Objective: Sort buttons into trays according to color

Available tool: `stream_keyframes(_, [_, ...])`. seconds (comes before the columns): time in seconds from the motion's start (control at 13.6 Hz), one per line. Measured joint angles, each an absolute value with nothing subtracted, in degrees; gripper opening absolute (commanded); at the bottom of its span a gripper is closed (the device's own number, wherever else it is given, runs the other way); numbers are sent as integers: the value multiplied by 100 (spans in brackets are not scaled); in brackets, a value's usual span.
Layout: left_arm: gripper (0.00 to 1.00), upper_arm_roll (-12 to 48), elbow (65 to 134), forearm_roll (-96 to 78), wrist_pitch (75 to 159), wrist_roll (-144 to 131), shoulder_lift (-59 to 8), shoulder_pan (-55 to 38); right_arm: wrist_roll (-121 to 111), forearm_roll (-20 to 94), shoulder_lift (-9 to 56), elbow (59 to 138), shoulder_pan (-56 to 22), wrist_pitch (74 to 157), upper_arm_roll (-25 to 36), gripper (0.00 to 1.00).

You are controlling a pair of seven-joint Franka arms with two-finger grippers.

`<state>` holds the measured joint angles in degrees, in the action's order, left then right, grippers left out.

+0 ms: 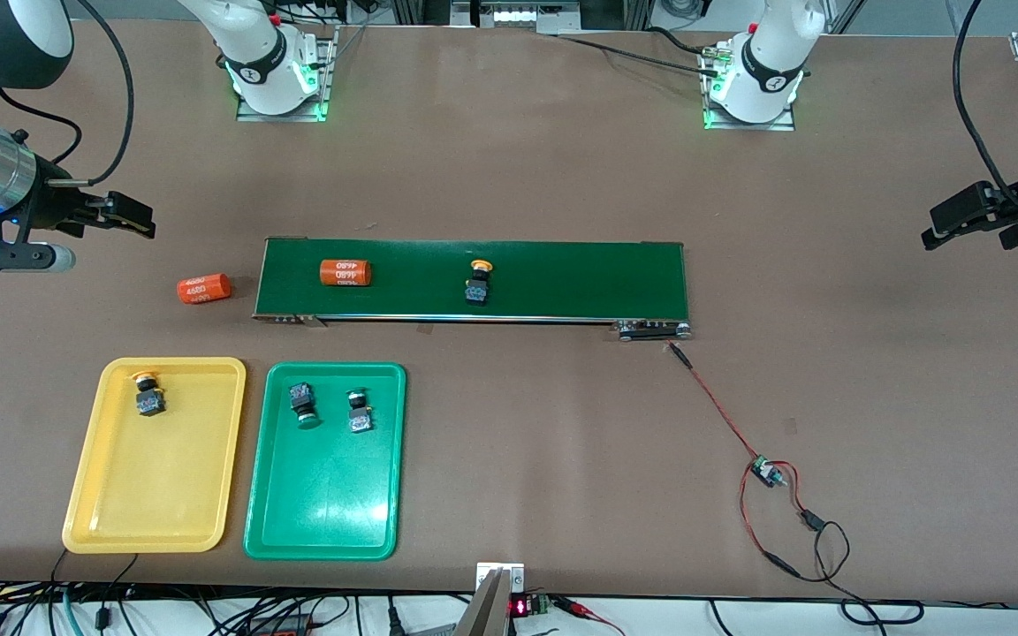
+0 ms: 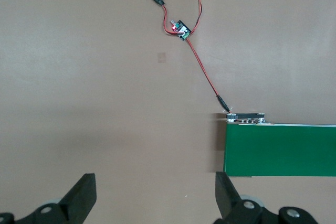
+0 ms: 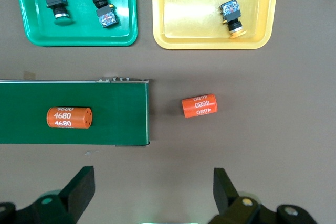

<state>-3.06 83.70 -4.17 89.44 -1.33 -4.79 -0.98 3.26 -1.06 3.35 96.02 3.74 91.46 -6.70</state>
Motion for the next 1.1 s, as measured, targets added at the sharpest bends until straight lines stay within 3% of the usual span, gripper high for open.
stream_keyframes(0.22, [100,4,8370,-417,8965,-125,-480,219,327,-104,335,9601,373,9145,-671,100])
stream_keyframes(1.1, [100,84,8371,-417,8881,-125,-480,228,427,-17,359,9604,229,9124,-714,100])
